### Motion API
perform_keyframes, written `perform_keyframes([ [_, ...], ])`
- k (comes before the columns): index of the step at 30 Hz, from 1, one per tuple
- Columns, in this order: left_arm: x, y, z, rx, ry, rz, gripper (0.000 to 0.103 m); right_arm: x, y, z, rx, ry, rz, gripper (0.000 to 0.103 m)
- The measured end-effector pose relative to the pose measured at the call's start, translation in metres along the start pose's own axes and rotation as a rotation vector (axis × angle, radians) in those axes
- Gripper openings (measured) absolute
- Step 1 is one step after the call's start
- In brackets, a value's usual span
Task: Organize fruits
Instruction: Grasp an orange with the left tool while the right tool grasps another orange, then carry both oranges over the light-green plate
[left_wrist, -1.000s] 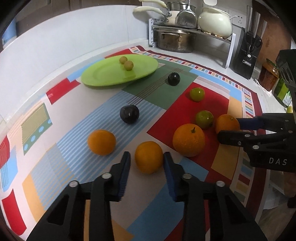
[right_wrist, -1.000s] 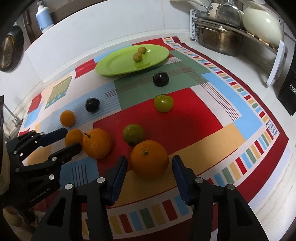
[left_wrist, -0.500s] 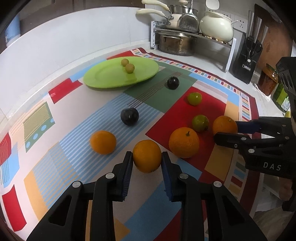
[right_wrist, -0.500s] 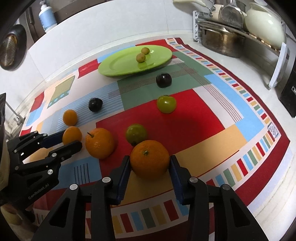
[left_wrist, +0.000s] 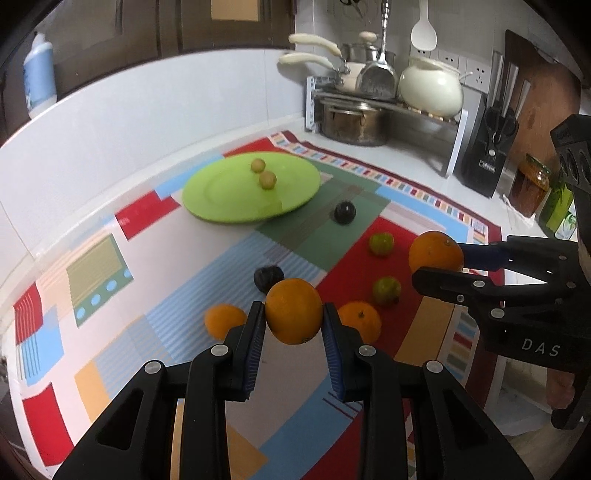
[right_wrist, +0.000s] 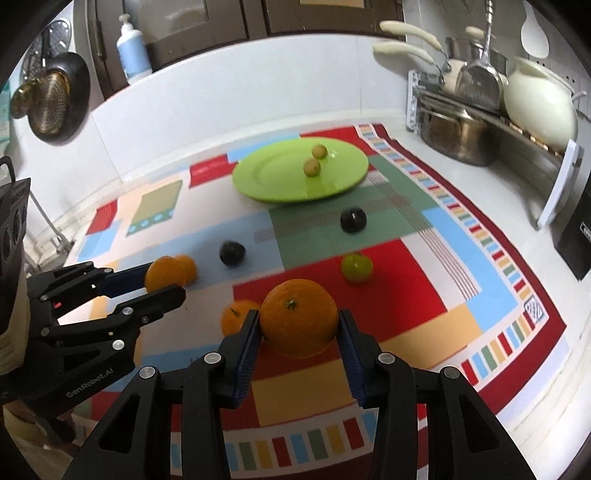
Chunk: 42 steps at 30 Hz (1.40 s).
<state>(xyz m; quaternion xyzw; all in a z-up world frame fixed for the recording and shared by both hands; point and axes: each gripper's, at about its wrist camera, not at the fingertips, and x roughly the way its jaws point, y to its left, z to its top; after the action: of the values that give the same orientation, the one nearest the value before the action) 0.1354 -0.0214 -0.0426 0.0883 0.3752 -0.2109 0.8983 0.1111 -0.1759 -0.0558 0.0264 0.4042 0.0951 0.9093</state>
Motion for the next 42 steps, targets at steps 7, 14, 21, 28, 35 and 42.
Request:
perform_keyframes([
  [7, -0.01, 0.003, 0.018, 0.009, -0.052, 0.02, 0.031, -0.009, 0.003, 0.017, -0.011, -0.066, 0.012, 0.042],
  [14, -0.018, 0.008, 0.039, 0.019, -0.12, 0.043, 0.031, -0.015, 0.003, 0.039, -0.028, -0.123, 0.015, 0.042],
  [21, -0.021, 0.015, 0.064, 0.013, -0.18, 0.058, 0.031, -0.016, 0.0, 0.062, -0.034, -0.165, 0.02, 0.042],
  [28, -0.012, 0.024, 0.087, 0.014, -0.189, 0.052, 0.031, -0.009, 0.0, 0.089, -0.057, -0.195, 0.023, 0.042],
  [35, 0.003, 0.034, 0.107, 0.02, -0.187, 0.06, 0.031, 0.007, -0.003, 0.12, -0.064, -0.196, 0.032, 0.042],
  [42, 0.024, 0.046, 0.128, 0.042, -0.175, 0.089, 0.031, 0.032, -0.007, 0.149, -0.069, -0.175, 0.024, 0.042],
])
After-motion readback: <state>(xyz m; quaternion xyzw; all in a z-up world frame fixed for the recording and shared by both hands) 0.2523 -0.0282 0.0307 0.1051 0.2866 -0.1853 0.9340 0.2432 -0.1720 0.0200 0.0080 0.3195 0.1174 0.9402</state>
